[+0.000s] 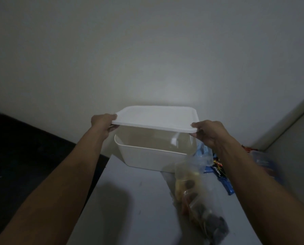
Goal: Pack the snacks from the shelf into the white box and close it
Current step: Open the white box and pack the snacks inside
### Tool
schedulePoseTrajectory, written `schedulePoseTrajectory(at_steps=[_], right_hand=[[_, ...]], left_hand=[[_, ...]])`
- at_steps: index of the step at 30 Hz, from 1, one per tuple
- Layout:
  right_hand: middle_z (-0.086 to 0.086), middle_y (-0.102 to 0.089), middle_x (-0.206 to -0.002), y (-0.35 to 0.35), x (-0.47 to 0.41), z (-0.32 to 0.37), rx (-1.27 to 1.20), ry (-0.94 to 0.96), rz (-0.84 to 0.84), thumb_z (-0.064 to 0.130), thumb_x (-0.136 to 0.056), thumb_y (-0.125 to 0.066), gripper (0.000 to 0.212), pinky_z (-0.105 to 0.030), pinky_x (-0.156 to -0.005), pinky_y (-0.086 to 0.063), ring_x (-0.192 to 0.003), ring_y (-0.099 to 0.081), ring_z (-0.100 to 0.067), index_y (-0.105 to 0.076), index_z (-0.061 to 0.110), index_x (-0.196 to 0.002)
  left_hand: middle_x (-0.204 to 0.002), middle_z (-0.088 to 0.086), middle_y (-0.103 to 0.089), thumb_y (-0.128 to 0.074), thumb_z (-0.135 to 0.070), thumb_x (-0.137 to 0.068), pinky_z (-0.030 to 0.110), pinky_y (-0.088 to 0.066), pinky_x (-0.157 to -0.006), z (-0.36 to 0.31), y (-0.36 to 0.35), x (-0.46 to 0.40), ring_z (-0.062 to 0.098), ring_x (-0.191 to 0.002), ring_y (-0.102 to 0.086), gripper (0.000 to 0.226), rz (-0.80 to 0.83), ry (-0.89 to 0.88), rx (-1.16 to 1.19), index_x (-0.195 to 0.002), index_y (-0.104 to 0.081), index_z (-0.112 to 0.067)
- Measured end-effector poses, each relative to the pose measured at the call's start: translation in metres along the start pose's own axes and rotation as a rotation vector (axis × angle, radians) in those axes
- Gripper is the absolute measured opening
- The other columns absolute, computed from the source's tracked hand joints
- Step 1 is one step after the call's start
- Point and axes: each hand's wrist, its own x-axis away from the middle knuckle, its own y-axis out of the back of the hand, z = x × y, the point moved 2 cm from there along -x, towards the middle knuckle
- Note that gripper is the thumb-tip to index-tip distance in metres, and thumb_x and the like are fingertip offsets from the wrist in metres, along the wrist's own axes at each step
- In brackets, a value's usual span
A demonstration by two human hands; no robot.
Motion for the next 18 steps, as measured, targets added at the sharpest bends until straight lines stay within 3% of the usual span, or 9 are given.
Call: schedulePoseTrajectory(at_steps=[3, 5, 8, 12, 15, 18], right_hand=[[-0.021, -0.065, -0.094, 0.005, 0.000, -0.004, 0.055, 0.025, 0.016, -0.011, -0.084, -0.062, 0.012, -0.040, -0.064, -0.061, -0.086, -0.067, -0.032, -0.060, -0.011, -0.096], [-0.022, -0.066, -0.106, 0.009, -0.002, -0.010, 0.121, 0.070, 0.010, -0.010, -0.084, -0.063, 0.029, -0.041, -0.065, -0.062, -0.094, -0.067, -0.033, -0.058, -0.008, -0.113], [-0.023, -0.066, -0.112, 0.010, -0.001, -0.010, 0.133, 0.092, 0.036, -0.007, -0.085, -0.063, 0.037, -0.038, -0.067, -0.061, -0.100, -0.066, -0.033, -0.057, -0.004, -0.121], [-0.018, -0.069, -0.108, 0.014, 0.015, -0.012, 0.193, 0.076, 0.193, -0.008, -0.086, -0.061, 0.028, -0.035, -0.066, -0.060, -0.093, -0.069, -0.032, -0.057, 0.000, -0.112], [-0.016, -0.069, -0.111, 0.014, 0.028, -0.025, 0.293, 0.022, 0.322, -0.012, -0.083, -0.061, 0.034, -0.036, -0.073, -0.060, -0.094, -0.069, -0.030, -0.056, 0.000, -0.114], [-0.016, -0.068, -0.111, 0.005, 0.032, -0.034, 0.338, 0.037, 0.292, 0.000, -0.084, -0.067, 0.037, -0.035, -0.070, -0.060, -0.093, -0.070, -0.028, -0.056, 0.003, -0.119]], left_hand=[[-0.117, 0.020, -0.063, -0.066, 0.006, -0.081, 0.033, -0.054, -0.071, -0.009, 0.002, 0.002, 0.024, -0.083, -0.063, 0.036, 0.006, -0.063, 0.052, -0.116, -0.060, 0.006], [-0.113, 0.014, -0.065, -0.063, 0.006, -0.083, 0.033, -0.054, -0.074, -0.014, 0.002, 0.007, 0.022, -0.085, -0.064, 0.039, 0.037, -0.123, 0.060, -0.122, -0.060, 0.000], [-0.104, 0.011, -0.066, -0.068, -0.005, -0.083, 0.028, -0.056, -0.061, -0.024, 0.005, 0.011, 0.017, -0.074, -0.063, 0.031, -0.002, -0.187, -0.007, -0.114, -0.064, -0.004], [-0.095, 0.011, -0.063, -0.074, -0.027, -0.081, 0.033, -0.051, -0.077, -0.022, 0.022, 0.007, 0.022, -0.080, -0.059, 0.041, -0.073, -0.135, -0.176, -0.106, -0.063, 0.003], [-0.078, 0.007, -0.058, -0.066, -0.033, -0.087, 0.031, -0.047, -0.065, -0.013, 0.036, 0.005, 0.024, -0.076, -0.055, 0.031, -0.119, -0.100, -0.268, -0.082, -0.059, -0.003], [-0.067, 0.000, -0.046, -0.056, -0.025, -0.094, 0.028, -0.044, -0.062, -0.002, 0.046, 0.003, 0.019, -0.070, -0.050, 0.037, -0.185, -0.096, -0.270, -0.061, -0.045, -0.012]])
